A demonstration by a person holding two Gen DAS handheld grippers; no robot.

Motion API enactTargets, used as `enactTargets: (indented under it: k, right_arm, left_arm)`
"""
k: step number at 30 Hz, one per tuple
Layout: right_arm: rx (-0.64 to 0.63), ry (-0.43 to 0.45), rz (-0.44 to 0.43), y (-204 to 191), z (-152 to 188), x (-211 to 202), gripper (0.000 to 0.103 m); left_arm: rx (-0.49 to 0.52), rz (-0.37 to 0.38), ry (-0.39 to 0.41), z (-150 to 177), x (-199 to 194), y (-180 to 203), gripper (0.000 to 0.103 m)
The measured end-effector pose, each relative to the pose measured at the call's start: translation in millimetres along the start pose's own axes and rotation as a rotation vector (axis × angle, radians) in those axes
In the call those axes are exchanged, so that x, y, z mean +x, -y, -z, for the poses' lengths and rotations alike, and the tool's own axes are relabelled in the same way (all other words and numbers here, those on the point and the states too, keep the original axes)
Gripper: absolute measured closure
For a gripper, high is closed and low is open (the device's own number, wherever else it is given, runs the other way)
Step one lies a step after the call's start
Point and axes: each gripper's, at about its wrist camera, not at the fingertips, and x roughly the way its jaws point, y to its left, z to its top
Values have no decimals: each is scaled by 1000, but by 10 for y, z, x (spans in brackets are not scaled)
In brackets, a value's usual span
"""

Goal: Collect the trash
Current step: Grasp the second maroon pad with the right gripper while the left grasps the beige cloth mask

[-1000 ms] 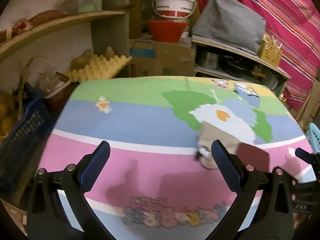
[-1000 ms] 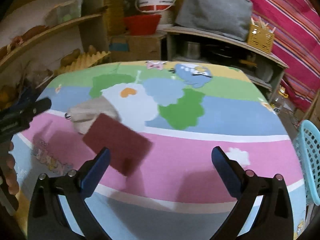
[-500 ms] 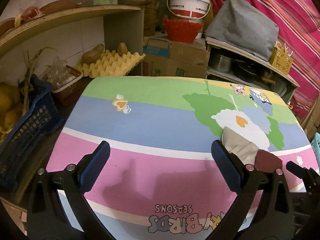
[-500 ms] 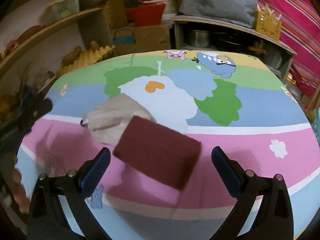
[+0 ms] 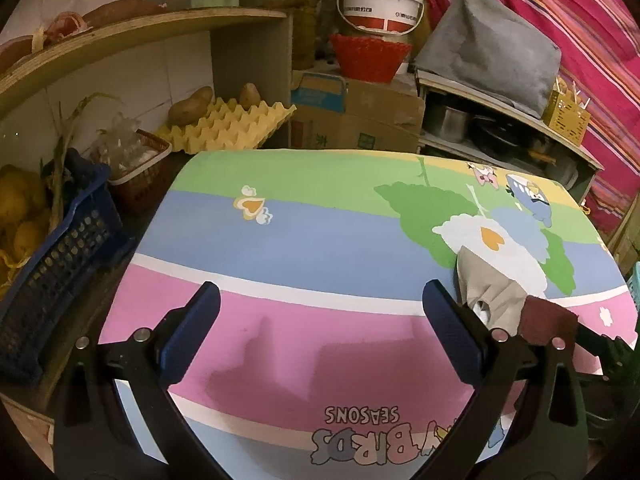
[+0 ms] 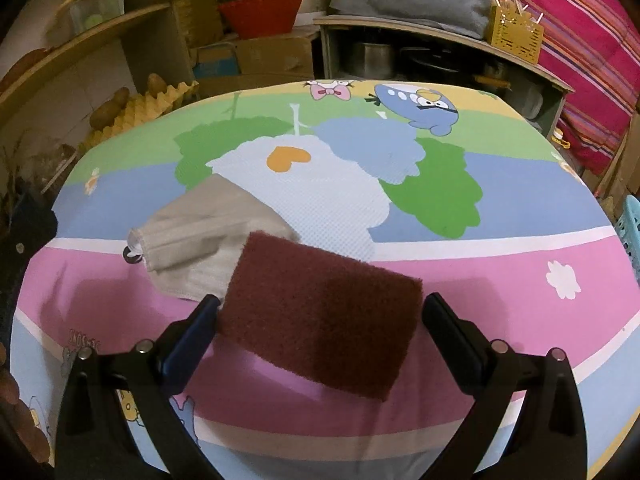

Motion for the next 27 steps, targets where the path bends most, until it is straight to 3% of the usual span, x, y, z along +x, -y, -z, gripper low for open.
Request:
enactTargets:
  k: [2, 9, 17, 23, 25, 26, 27]
  right_arm:
    - [-2, 5, -22, 9, -4, -6, 12]
    - [-23, 57, -28, 187, -26, -153, 12]
    - [21, 61, 58, 958, -114, -200, 12]
    - [56, 61, 95, 1486, -130, -282, 12]
    - [68, 60, 96, 1594, -116, -318, 12]
    - [72, 59, 95, 1650, -109, -336, 12]
    - [73, 59, 97, 1708, -101, -360, 12]
  left_arm:
    - [1, -2, -3, -6, 3, 16, 5]
    - [-12, 42, -29, -44, 10, 124, 5]
    - [62, 161, -110, 28, 186, 723, 5]
    - [131, 183, -163, 115, 391, 1099, 6]
    - [135, 195, -185, 137, 468, 1161, 11]
    - [138, 221, -200, 150, 502, 1190, 24]
    - [144, 232, -207, 154, 516, 1209, 29]
